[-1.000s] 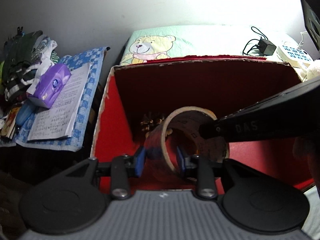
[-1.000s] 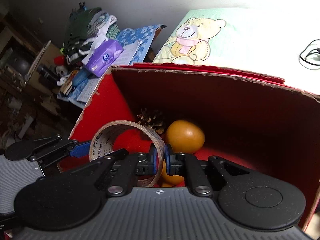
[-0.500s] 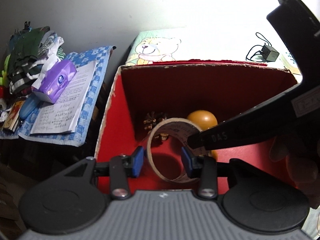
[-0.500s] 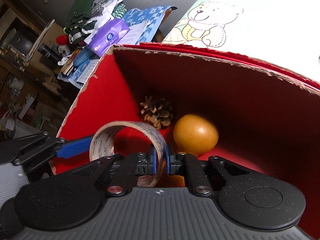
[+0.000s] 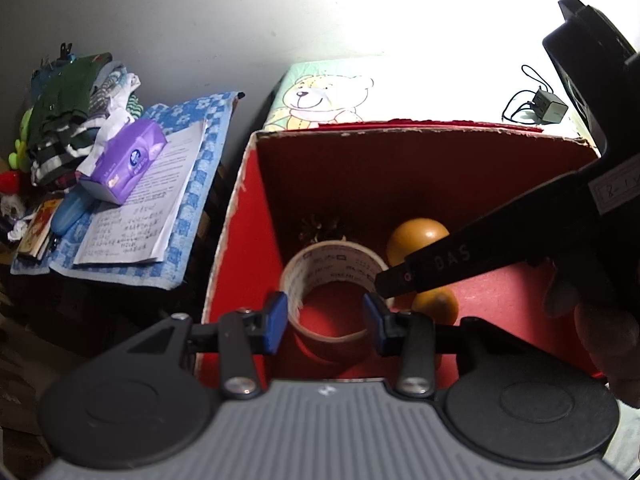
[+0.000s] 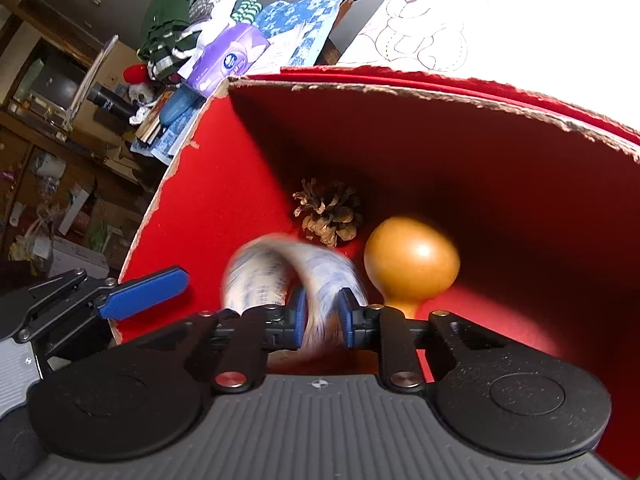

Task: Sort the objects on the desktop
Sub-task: 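Withdraw the right gripper up out of the red box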

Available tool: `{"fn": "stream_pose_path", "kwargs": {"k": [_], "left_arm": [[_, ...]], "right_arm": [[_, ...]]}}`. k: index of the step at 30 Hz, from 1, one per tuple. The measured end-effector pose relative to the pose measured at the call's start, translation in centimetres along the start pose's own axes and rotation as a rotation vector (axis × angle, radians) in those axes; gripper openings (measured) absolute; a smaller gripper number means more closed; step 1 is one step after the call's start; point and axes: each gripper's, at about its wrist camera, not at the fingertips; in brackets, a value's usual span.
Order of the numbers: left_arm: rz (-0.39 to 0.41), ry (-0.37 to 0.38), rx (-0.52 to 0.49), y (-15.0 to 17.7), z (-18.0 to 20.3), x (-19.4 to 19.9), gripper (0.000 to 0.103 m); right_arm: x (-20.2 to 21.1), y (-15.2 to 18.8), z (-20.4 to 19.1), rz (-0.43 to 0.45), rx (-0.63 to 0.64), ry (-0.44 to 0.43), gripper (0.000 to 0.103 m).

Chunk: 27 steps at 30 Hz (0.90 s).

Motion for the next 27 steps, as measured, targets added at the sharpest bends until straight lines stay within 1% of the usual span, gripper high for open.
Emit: {"fn": "stream_pose_path", "kwargs": {"k": [3, 6, 8, 11, 13, 16, 19, 21, 25, 27], "left_arm": [[0.006, 0.016, -0.004, 0.0, 0.3, 0.1, 0.043], [0.016, 0.047, -0.001, -0.2, 0.6, 0.1, 0.042], [0.021, 0.075, 0.002, -0.2, 0.9, 0.0, 0.042], [0.017, 0.11, 0.008, -0.4, 1.4, -0.5, 0.042], [0.01, 0.144, 0.024, -0.5, 1.5, -0.8, 0.042], [0.016, 0.197, 0.053, -0.5, 1.3, -0.8, 0.041], [0.018, 0.247, 0.073, -0.4, 1.4, -0.9, 0.039], [0.008, 0.242, 0.064, -0.4, 1.8, -1.2, 0.038], [-0.02, 0.242, 0.062, -0.4, 2.4, -2.0, 0.038], [-0.017, 0.248, 0.058, -0.5, 2.7, -1.9, 0.038]], "right_arm": [[0.2, 0.1, 0.4, 0.015, -0.024, -0.028, 0.02], [0.5, 0.2, 0.9, 0.034, -0.06, -0.044, 0.018], [0.9, 0.4, 1.4, 0.069, -0.093, -0.053, 0.018], [2.0, 0.8, 2.3, 0.139, -0.147, -0.043, 0.018], [2.5, 1.0, 2.6, 0.176, -0.177, -0.022, 0.018], [3.3, 0.9, 2.6, 0.21, -0.189, 0.04, 0.018], [4.3, 0.9, 2.3, 0.241, -0.176, 0.052, 0.017], [5.0, 1.0, 2.3, 0.253, -0.17, 0.071, 0.016], [5.4, 1.0, 2.6, 0.243, -0.156, 0.175, 0.015], [5.3, 1.0, 2.8, 0.231, -0.154, 0.199, 0.015]]}}
Point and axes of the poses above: each gripper's, at about its wrist camera, not at the fingertips, and x roughly against the way its jaws point, z to its right, y to its underside, and after that the axes turned 10 degrees about z, right-handed
